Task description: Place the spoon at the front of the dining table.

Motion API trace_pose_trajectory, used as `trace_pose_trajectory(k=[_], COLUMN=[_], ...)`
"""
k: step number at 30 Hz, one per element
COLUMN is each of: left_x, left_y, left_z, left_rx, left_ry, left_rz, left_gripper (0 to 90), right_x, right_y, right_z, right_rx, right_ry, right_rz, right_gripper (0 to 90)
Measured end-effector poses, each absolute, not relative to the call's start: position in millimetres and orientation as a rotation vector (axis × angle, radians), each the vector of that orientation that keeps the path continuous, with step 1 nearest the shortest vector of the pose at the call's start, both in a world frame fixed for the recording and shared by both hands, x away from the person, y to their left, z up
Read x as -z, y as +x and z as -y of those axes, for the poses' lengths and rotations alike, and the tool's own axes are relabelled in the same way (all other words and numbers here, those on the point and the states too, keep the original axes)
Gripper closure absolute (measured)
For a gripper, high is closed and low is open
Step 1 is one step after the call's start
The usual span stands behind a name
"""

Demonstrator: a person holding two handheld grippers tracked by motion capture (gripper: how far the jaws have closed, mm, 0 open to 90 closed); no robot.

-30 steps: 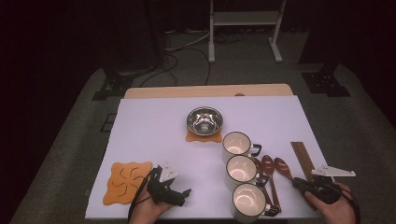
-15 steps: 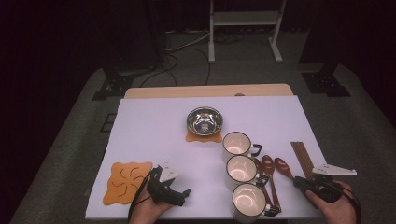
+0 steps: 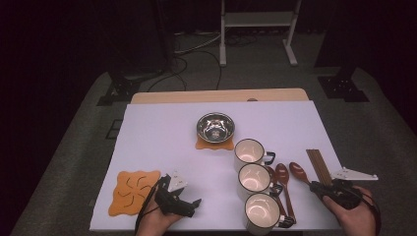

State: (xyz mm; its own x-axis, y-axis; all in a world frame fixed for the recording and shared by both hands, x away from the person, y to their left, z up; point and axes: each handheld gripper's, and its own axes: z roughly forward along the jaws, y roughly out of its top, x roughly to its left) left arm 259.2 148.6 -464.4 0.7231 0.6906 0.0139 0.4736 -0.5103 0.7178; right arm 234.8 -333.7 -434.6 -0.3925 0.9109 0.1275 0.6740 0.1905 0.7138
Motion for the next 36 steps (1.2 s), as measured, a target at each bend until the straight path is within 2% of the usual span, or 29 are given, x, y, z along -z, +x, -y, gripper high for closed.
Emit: trace_pose_trajectory(k=[36], left_x=[464], left_y=[259], left_z=[-148], left_rx=[-0.39], left_ry=[2.206], left_rz=[-0.877], left_gripper=[0.7], right_x=[421], right_y=[257], right_z=[335], right_rx=[-1.087], right_ry=[1.461], right_rz=[-2.127], right_gripper=[80.8])
